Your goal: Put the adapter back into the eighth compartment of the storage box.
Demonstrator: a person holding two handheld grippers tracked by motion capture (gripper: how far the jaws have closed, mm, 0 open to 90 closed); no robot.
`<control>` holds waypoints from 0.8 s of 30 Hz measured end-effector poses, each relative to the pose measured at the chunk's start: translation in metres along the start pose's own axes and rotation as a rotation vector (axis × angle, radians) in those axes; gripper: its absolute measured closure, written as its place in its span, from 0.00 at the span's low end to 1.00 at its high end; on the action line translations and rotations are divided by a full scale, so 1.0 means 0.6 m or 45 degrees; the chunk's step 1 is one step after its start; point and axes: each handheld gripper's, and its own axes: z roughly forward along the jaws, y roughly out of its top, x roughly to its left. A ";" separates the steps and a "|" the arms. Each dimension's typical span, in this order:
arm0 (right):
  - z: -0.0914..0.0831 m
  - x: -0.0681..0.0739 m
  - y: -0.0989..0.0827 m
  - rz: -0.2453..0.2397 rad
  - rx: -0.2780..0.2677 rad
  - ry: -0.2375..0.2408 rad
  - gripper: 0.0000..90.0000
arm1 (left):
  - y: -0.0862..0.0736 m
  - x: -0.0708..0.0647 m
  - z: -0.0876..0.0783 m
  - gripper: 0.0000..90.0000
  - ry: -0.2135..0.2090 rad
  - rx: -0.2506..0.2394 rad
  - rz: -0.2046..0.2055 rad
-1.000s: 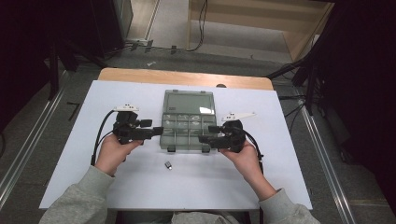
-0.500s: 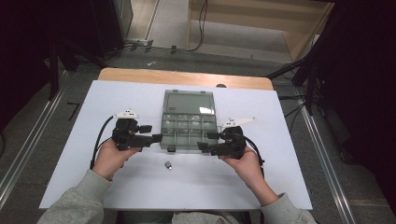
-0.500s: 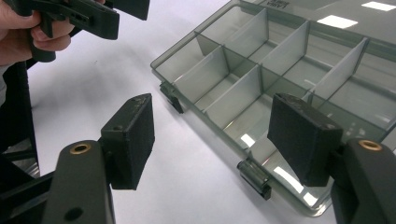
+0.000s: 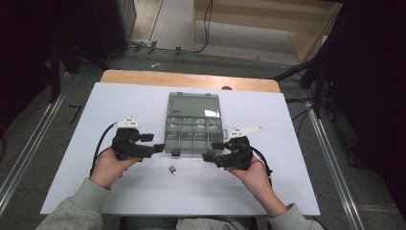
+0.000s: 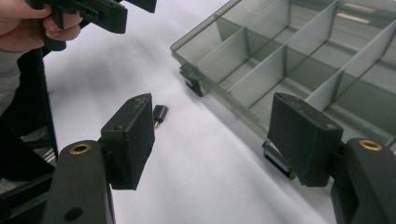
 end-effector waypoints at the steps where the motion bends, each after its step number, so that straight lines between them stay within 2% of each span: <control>1: 0.000 0.002 -0.002 0.003 0.004 0.006 0.33 | -0.002 -0.001 -0.001 0.35 -0.001 0.003 0.002; 12: 0.004 0.016 -0.015 -0.015 0.030 0.020 0.33 | -0.024 -0.003 -0.009 0.35 -0.026 0.012 0.005; 24: 0.021 0.026 -0.013 -0.044 0.061 0.037 0.33 | -0.045 -0.004 -0.019 0.35 -0.035 0.017 -0.006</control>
